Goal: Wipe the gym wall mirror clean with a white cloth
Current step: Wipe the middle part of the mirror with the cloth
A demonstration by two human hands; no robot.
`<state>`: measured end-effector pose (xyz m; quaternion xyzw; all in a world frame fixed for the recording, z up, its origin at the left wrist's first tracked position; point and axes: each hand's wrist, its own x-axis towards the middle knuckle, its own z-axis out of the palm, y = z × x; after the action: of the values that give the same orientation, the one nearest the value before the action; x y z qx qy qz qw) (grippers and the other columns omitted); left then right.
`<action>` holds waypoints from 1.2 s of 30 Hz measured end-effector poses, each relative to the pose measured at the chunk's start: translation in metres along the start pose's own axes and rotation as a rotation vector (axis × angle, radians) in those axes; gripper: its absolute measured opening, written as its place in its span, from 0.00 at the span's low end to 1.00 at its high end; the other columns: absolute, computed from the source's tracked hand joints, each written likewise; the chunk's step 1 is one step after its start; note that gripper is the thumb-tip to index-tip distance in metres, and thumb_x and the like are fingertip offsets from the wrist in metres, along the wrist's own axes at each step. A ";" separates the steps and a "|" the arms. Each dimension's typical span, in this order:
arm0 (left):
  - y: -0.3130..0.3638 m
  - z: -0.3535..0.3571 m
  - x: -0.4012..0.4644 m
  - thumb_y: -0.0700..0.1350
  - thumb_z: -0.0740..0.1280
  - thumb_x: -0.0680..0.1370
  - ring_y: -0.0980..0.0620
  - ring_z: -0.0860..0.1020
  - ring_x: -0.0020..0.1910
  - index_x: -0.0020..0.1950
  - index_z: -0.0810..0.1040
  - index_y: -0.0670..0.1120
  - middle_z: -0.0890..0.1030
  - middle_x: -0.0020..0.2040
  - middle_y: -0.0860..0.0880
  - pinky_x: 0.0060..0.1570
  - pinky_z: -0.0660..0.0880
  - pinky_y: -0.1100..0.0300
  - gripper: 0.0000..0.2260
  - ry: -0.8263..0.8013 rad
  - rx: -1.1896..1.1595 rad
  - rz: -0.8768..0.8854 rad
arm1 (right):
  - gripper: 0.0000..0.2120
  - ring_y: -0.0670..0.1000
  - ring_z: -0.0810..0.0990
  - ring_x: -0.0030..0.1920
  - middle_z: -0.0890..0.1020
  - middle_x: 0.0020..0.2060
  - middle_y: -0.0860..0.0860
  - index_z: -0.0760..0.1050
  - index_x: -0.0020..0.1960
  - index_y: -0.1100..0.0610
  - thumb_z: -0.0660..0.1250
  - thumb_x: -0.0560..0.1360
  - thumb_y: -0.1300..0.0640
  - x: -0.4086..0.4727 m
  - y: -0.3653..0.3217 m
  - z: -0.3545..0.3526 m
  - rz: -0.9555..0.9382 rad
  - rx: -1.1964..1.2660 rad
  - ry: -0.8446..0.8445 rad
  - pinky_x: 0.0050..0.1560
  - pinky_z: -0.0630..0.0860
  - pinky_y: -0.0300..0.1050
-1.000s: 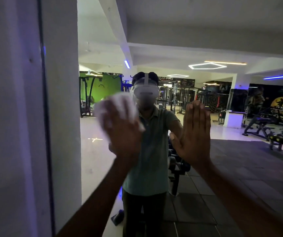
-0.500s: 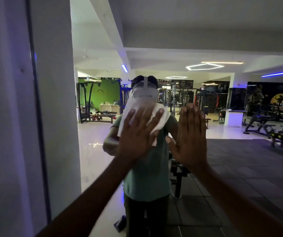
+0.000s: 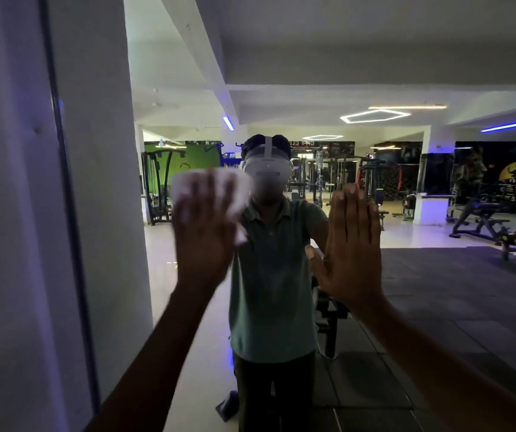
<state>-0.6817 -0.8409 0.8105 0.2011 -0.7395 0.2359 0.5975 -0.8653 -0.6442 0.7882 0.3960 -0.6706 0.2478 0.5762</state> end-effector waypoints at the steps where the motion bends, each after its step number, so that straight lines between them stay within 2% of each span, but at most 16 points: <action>1: -0.005 -0.005 0.004 0.51 0.57 0.86 0.42 0.48 0.85 0.87 0.48 0.52 0.49 0.86 0.42 0.81 0.51 0.43 0.31 0.027 0.009 -0.193 | 0.43 0.65 0.48 0.85 0.50 0.84 0.65 0.50 0.84 0.68 0.56 0.83 0.38 0.000 0.001 0.000 0.001 -0.007 0.000 0.82 0.52 0.68; 3: 0.021 -0.007 0.002 0.53 0.52 0.87 0.38 0.50 0.85 0.87 0.50 0.51 0.51 0.86 0.40 0.81 0.51 0.41 0.28 0.025 -0.021 -0.375 | 0.44 0.65 0.47 0.85 0.49 0.84 0.65 0.50 0.84 0.68 0.58 0.82 0.39 -0.001 -0.001 0.000 0.000 -0.003 0.002 0.82 0.52 0.68; 6: 0.066 -0.002 -0.026 0.54 0.53 0.86 0.38 0.48 0.85 0.87 0.54 0.52 0.50 0.86 0.42 0.81 0.51 0.40 0.28 -0.074 -0.123 0.007 | 0.44 0.65 0.47 0.85 0.49 0.84 0.65 0.49 0.84 0.68 0.60 0.82 0.40 -0.002 0.000 0.000 -0.002 0.003 -0.008 0.83 0.51 0.68; 8: 0.040 -0.002 -0.027 0.54 0.53 0.87 0.41 0.49 0.85 0.86 0.56 0.52 0.52 0.86 0.43 0.81 0.52 0.41 0.27 -0.076 -0.108 0.085 | 0.45 0.65 0.47 0.85 0.48 0.84 0.65 0.48 0.84 0.67 0.61 0.81 0.39 -0.003 -0.001 0.000 0.005 0.001 -0.018 0.83 0.51 0.68; 12: 0.027 0.001 -0.028 0.53 0.54 0.87 0.38 0.51 0.85 0.87 0.53 0.51 0.53 0.86 0.40 0.81 0.53 0.40 0.28 0.046 -0.079 -0.480 | 0.44 0.66 0.47 0.85 0.49 0.84 0.65 0.49 0.84 0.68 0.57 0.82 0.38 -0.002 -0.003 -0.001 0.014 0.000 -0.003 0.83 0.50 0.67; 13: 0.044 0.002 -0.029 0.53 0.53 0.87 0.37 0.51 0.85 0.87 0.53 0.50 0.52 0.86 0.40 0.80 0.54 0.39 0.28 0.040 -0.101 -0.488 | 0.44 0.66 0.47 0.85 0.49 0.84 0.65 0.49 0.84 0.68 0.56 0.82 0.38 -0.002 -0.004 -0.001 0.012 0.001 -0.002 0.83 0.49 0.67; 17: 0.071 0.002 -0.025 0.58 0.47 0.87 0.40 0.50 0.85 0.86 0.55 0.53 0.53 0.86 0.43 0.80 0.54 0.40 0.27 -0.080 -0.177 0.068 | 0.43 0.65 0.46 0.85 0.48 0.84 0.65 0.48 0.84 0.67 0.54 0.83 0.38 -0.003 -0.005 -0.002 0.018 -0.004 -0.020 0.83 0.50 0.67; 19: 0.041 -0.002 -0.011 0.59 0.47 0.88 0.42 0.50 0.85 0.86 0.55 0.55 0.53 0.86 0.45 0.80 0.52 0.43 0.26 -0.042 -0.136 0.082 | 0.42 0.66 0.47 0.85 0.48 0.84 0.66 0.48 0.84 0.68 0.55 0.83 0.39 -0.002 -0.003 -0.002 0.028 -0.011 -0.019 0.83 0.50 0.68; 24: -0.071 -0.004 -0.044 0.58 0.45 0.88 0.42 0.50 0.86 0.87 0.45 0.52 0.50 0.86 0.43 0.79 0.56 0.43 0.28 0.063 0.005 -0.466 | 0.39 0.67 0.49 0.84 0.52 0.84 0.67 0.54 0.83 0.68 0.60 0.83 0.43 -0.031 -0.024 -0.006 -0.195 0.065 -0.088 0.79 0.55 0.73; 27: -0.053 -0.004 -0.077 0.62 0.38 0.86 0.37 0.49 0.85 0.85 0.37 0.51 0.50 0.86 0.38 0.79 0.54 0.41 0.30 0.067 -0.059 -0.785 | 0.41 0.66 0.49 0.85 0.51 0.84 0.66 0.53 0.83 0.68 0.60 0.83 0.41 -0.043 -0.040 -0.004 -0.157 0.083 -0.107 0.79 0.55 0.73; 28: -0.028 -0.002 -0.088 0.62 0.40 0.86 0.35 0.48 0.84 0.85 0.36 0.49 0.49 0.85 0.36 0.79 0.52 0.41 0.31 0.010 -0.082 -0.753 | 0.42 0.65 0.49 0.85 0.51 0.84 0.66 0.53 0.84 0.67 0.61 0.82 0.40 -0.044 -0.047 0.000 -0.133 0.062 -0.106 0.80 0.54 0.73; 29: -0.002 0.002 -0.100 0.59 0.45 0.86 0.33 0.49 0.84 0.85 0.37 0.48 0.49 0.85 0.35 0.79 0.51 0.40 0.32 -0.044 -0.110 -0.586 | 0.43 0.65 0.48 0.85 0.51 0.84 0.66 0.53 0.84 0.67 0.62 0.82 0.40 -0.046 -0.055 0.005 -0.112 0.034 -0.107 0.80 0.53 0.72; 31: 0.029 0.011 -0.117 0.57 0.53 0.85 0.35 0.49 0.85 0.87 0.48 0.50 0.48 0.86 0.38 0.81 0.48 0.40 0.32 -0.138 -0.132 -0.059 | 0.43 0.65 0.46 0.85 0.50 0.84 0.65 0.54 0.84 0.66 0.61 0.81 0.38 -0.051 -0.065 0.014 -0.074 0.011 -0.095 0.81 0.51 0.71; 33: 0.000 0.013 -0.103 0.59 0.53 0.85 0.40 0.49 0.85 0.87 0.51 0.54 0.46 0.87 0.44 0.81 0.46 0.43 0.30 -0.114 -0.114 0.175 | 0.42 0.65 0.47 0.85 0.52 0.84 0.66 0.55 0.84 0.66 0.60 0.82 0.38 -0.060 -0.068 0.021 -0.064 0.015 -0.068 0.81 0.51 0.70; 34: -0.020 0.009 -0.094 0.61 0.52 0.85 0.42 0.50 0.85 0.86 0.53 0.55 0.47 0.87 0.44 0.81 0.48 0.45 0.30 -0.083 -0.113 0.144 | 0.42 0.65 0.48 0.85 0.54 0.83 0.66 0.56 0.83 0.66 0.60 0.82 0.38 -0.064 -0.066 0.022 -0.082 0.004 -0.060 0.82 0.51 0.70; 36: -0.069 0.001 -0.087 0.64 0.48 0.85 0.40 0.57 0.82 0.84 0.58 0.51 0.56 0.84 0.41 0.78 0.58 0.41 0.30 -0.018 -0.132 -0.170 | 0.41 0.65 0.49 0.85 0.55 0.83 0.66 0.57 0.83 0.66 0.58 0.83 0.38 -0.067 -0.062 0.024 -0.114 -0.025 -0.056 0.81 0.51 0.70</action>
<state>-0.6250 -0.8959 0.7326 0.2254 -0.7389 0.1331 0.6209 -0.8264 -0.6815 0.7104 0.4331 -0.6661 0.1949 0.5752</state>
